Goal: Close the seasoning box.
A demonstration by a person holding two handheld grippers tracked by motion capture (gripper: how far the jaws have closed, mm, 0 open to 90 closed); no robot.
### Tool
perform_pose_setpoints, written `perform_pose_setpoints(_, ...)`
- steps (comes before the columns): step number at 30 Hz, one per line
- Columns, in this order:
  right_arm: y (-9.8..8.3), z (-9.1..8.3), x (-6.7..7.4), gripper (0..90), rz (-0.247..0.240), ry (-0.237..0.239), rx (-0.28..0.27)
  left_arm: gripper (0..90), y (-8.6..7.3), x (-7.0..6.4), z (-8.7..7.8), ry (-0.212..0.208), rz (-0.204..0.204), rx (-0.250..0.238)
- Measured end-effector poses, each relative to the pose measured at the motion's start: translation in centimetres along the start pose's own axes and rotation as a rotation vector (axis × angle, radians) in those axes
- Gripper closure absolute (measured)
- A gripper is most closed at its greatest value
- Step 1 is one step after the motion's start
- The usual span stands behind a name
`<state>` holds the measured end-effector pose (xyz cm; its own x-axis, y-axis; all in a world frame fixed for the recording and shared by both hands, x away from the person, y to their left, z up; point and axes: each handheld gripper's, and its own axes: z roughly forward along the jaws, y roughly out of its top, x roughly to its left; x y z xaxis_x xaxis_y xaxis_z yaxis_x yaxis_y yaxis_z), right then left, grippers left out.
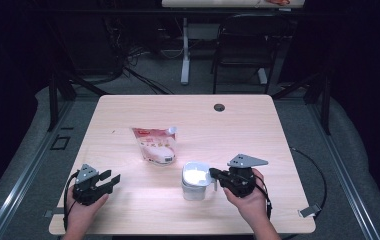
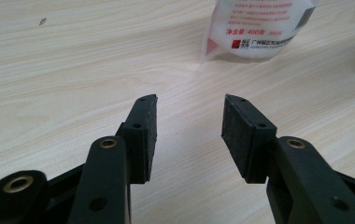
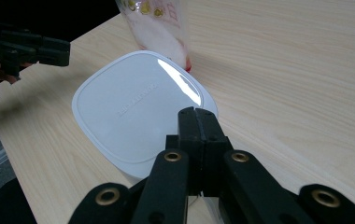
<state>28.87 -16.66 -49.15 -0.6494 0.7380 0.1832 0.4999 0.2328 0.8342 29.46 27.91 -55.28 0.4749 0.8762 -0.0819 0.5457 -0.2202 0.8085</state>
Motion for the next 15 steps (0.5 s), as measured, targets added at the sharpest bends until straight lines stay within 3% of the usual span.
perform_pose_setpoints(15, -0.14, -0.06, -0.10, 90.0, 0.008, -0.001, -0.003, 55.7, -0.04, 0.08, -0.07, 0.002, -0.001, 0.000)
